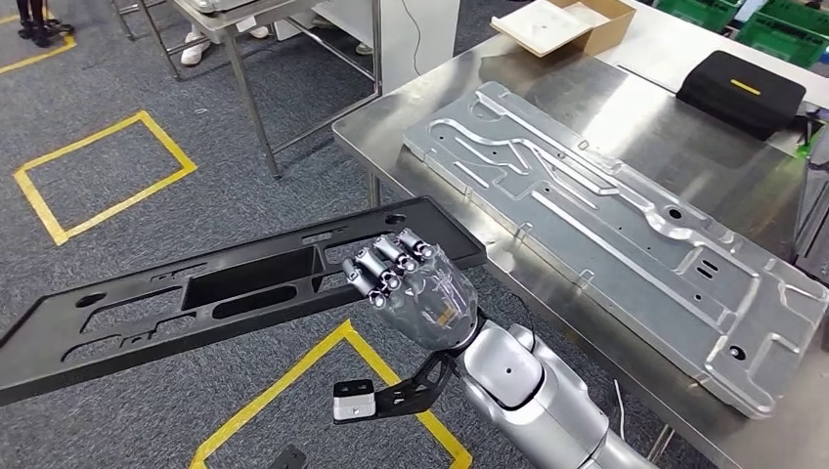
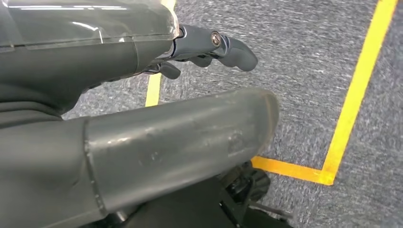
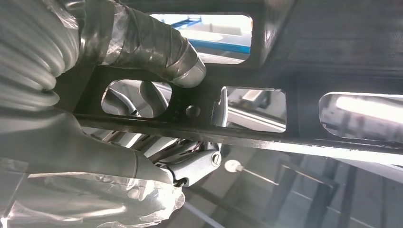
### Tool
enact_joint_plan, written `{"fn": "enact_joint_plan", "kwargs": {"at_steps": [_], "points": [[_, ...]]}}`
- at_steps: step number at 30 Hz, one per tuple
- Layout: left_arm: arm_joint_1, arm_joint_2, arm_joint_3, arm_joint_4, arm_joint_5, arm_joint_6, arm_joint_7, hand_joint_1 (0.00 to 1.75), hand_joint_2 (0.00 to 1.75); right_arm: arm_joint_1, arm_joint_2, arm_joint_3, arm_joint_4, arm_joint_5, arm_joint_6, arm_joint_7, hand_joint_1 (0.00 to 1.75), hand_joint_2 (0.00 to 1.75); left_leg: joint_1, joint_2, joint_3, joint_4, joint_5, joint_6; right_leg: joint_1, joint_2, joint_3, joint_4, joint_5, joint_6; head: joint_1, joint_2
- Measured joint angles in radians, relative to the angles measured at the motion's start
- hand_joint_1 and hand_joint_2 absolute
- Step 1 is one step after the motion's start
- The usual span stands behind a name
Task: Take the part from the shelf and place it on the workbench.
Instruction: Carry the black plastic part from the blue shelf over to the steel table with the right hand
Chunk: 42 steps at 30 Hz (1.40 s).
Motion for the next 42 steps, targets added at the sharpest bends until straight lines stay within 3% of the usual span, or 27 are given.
{"fn": "enact_joint_plan", "kwargs": {"at_steps": [2,3,4,6,8,10,12,13,14,16,18,20,22,23,25,27,28,30,31,33,34,36,38,40,42], "points": [[-0.001,-0.001,0.000,0.000,0.000,0.000,0.000,0.00,0.00,-0.003,-0.001,0.000,0.000,0.000,0.000,0.001,1.75,1.75,-0.006,0.017,0.003,0.001,-0.005,-0.006,0.014,-0.045,0.059,-0.111,0.030,-0.013,0.000,0.000],[-0.001,-0.002,0.000,0.000,0.000,0.000,0.000,0.00,0.00,-0.004,-0.001,0.000,-0.002,0.000,0.000,0.002,1.75,1.75,-0.008,0.026,0.004,0.001,-0.006,-0.010,0.020,-0.059,0.069,-0.134,0.030,-0.018,0.000,0.000],[0.000,-0.002,0.000,0.000,0.000,0.000,0.000,0.00,0.00,-0.005,-0.001,0.000,-0.003,0.000,0.000,0.002,1.75,1.75,-0.010,0.037,0.005,0.001,-0.007,-0.014,0.025,-0.059,0.069,-0.139,0.029,-0.021,0.000,0.000],[-0.001,-0.002,0.000,0.000,0.001,0.001,0.000,0.00,0.00,-0.005,-0.002,0.000,-0.006,0.002,0.000,0.002,1.75,1.75,-0.010,0.050,0.009,0.001,-0.014,-0.023,0.020,-0.035,0.070,-0.147,0.035,-0.028,0.000,0.000],[-0.003,-0.002,0.000,0.000,0.005,0.004,-0.003,0.00,0.00,-0.006,-0.003,0.000,-0.008,0.008,0.000,0.004,1.75,1.75,-0.008,0.014,-0.007,0.050,-0.052,-0.031,0.010,-0.012,0.075,-0.160,0.042,-0.037,-0.001,0.000],[-0.001,-0.002,0.000,0.000,0.009,0.005,-0.007,0.00,0.00,-0.007,-0.004,0.000,-0.009,0.018,0.000,0.007,1.75,1.75,-0.004,-0.037,-0.061,0.169,-0.116,-0.037,0.005,0.011,0.076,-0.163,0.046,-0.041,-0.001,0.000],[0.005,-0.002,0.000,0.000,0.011,0.004,-0.009,0.00,0.00,-0.003,-0.004,0.000,-0.010,0.027,0.000,0.012,1.75,1.75,-0.002,-0.052,-0.106,0.263,-0.141,-0.041,0.003,0.038,0.076,-0.161,0.046,-0.042,-0.001,0.000],[0.007,-0.002,0.000,0.000,0.012,0.004,-0.010,0.00,0.00,-0.001,-0.004,0.000,-0.010,0.031,0.000,0.015,1.75,1.75,0.000,-0.054,-0.109,0.263,-0.126,-0.044,0.002,0.053,0.075,-0.158,0.046,-0.041,-0.001,0.000],[0.008,-0.002,0.000,0.000,0.013,0.004,-0.010,0.00,0.00,0.001,-0.004,0.000,-0.011,0.033,0.000,0.016,1.75,1.75,0.003,-0.057,-0.095,0.228,-0.094,-0.046,0.000,0.067,0.075,-0.154,0.045,-0.040,-0.001,0.000],[0.008,-0.002,0.000,0.000,0.016,0.004,-0.011,0.00,0.00,0.002,-0.004,0.000,-0.014,0.034,0.000,0.017,1.75,1.75,0.012,-0.092,-0.044,0.108,-0.029,-0.051,-0.003,0.094,0.070,-0.138,0.038,-0.030,-0.001,0.000],[0.007,-0.002,0.000,0.000,0.018,0.003,-0.011,0.00,0.00,0.001,-0.004,0.000,-0.016,0.033,0.000,0.018,1.75,1.75,0.017,-0.130,-0.014,0.038,-0.010,-0.049,-0.005,0.118,0.056,-0.122,0.035,-0.015,-0.001,0.000],[0.007,-0.001,0.000,0.000,0.019,0.001,-0.010,0.00,0.00,0.001,-0.004,0.000,-0.017,0.031,0.000,0.018,1.75,1.75,0.014,-0.126,-0.015,0.033,-0.013,-0.037,-0.008,0.138,0.044,-0.119,0.041,-0.002,-0.001,0.000],[0.004,-0.001,0.001,0.000,0.019,0.001,-0.010,0.00,0.00,0.000,-0.004,0.000,-0.016,0.029,0.000,0.018,1.75,1.75,0.013,-0.105,-0.014,0.028,-0.006,-0.022,-0.009,0.119,0.034,-0.106,0.034,0.008,0.000,0.000],[0.003,-0.001,0.000,0.000,0.019,0.001,-0.009,0.00,0.00,-0.001,-0.004,0.000,-0.016,0.029,0.000,0.018,1.75,1.75,0.013,-0.094,-0.013,0.024,-0.003,-0.015,-0.008,0.094,0.020,-0.077,0.016,0.011,0.001,0.000],[0.004,-0.001,0.000,0.000,0.017,0.001,-0.009,0.00,0.00,-0.005,-0.004,0.000,-0.016,0.029,0.000,0.018,1.75,1.75,0.009,-0.070,-0.013,0.021,-0.002,-0.006,-0.006,0.043,-0.030,0.029,-0.041,0.016,0.002,0.000],[0.007,0.001,0.001,0.000,0.016,0.001,-0.009,0.00,0.00,-0.005,-0.004,0.000,-0.015,0.029,0.000,0.018,1.75,1.75,0.004,-0.045,-0.013,0.022,-0.003,-0.002,-0.007,0.029,-0.076,0.127,-0.076,0.018,0.002,0.000],[0.007,0.002,0.000,0.000,0.015,0.001,-0.009,0.00,0.00,-0.004,-0.004,0.000,-0.014,0.029,0.000,0.018,1.75,1.75,0.002,-0.033,-0.013,0.022,-0.004,-0.001,-0.007,0.027,-0.078,0.134,-0.068,0.016,0.002,0.000],[0.004,0.002,0.000,0.000,0.014,0.001,-0.009,0.00,0.00,-0.005,-0.004,0.000,-0.014,0.029,0.000,0.018,1.75,1.75,-0.001,-0.012,-0.010,0.021,-0.006,-0.001,-0.002,0.015,-0.029,0.047,-0.014,0.004,0.002,0.000],[0.002,0.002,0.000,0.000,0.013,0.000,-0.009,0.00,0.00,-0.007,-0.004,0.000,-0.014,0.029,0.000,0.018,1.75,1.75,-0.003,-0.003,-0.008,0.021,-0.008,-0.001,0.006,-0.007,0.007,-0.020,0.010,-0.006,0.002,0.000],[0.001,0.000,0.000,0.000,0.012,0.000,-0.009,0.00,0.00,-0.011,-0.004,0.000,-0.014,0.029,0.000,0.018,1.75,1.75,-0.007,0.014,-0.006,0.020,-0.011,-0.006,0.023,-0.045,0.053,-0.111,0.032,-0.024,0.002,0.000],[0.000,0.000,-0.001,0.000,0.012,0.000,-0.009,0.00,0.00,-0.013,-0.004,0.000,-0.014,0.028,0.000,0.018,1.75,1.75,-0.008,0.024,-0.004,0.019,-0.012,-0.010,0.029,-0.051,0.058,-0.125,0.030,-0.029,0.002,0.000],[-0.002,-0.001,-0.002,0.000,0.010,-0.001,-0.009,0.00,0.00,-0.013,-0.005,0.000,-0.014,0.027,0.000,0.019,1.75,1.75,-0.009,0.041,0.000,0.015,-0.016,-0.017,0.026,-0.029,0.061,-0.137,0.037,-0.035,0.002,0.000],[-0.005,-0.001,-0.003,0.000,0.010,-0.001,-0.010,0.00,0.00,-0.014,-0.005,0.000,-0.015,0.026,0.000,0.019,1.75,1.75,-0.008,0.014,-0.004,0.037,-0.037,-0.025,0.017,-0.008,0.071,-0.158,0.048,-0.040,0.001,0.000],[-0.006,0.000,-0.004,0.000,0.013,0.001,-0.011,0.00,0.00,-0.015,-0.004,0.000,-0.015,0.026,0.000,0.020,1.75,1.75,-0.005,-0.035,-0.043,0.128,-0.089,-0.031,0.012,0.012,0.076,-0.169,0.054,-0.044,0.001,0.000],[-0.002,0.000,-0.003,0.000,0.016,0.002,-0.012,0.00,0.00,-0.013,-0.004,0.000,-0.014,0.026,0.000,0.021,1.75,1.75,-0.002,-0.053,-0.097,0.240,-0.133,-0.038,0.010,0.037,0.075,-0.168,0.055,-0.046,0.001,0.000]]}}
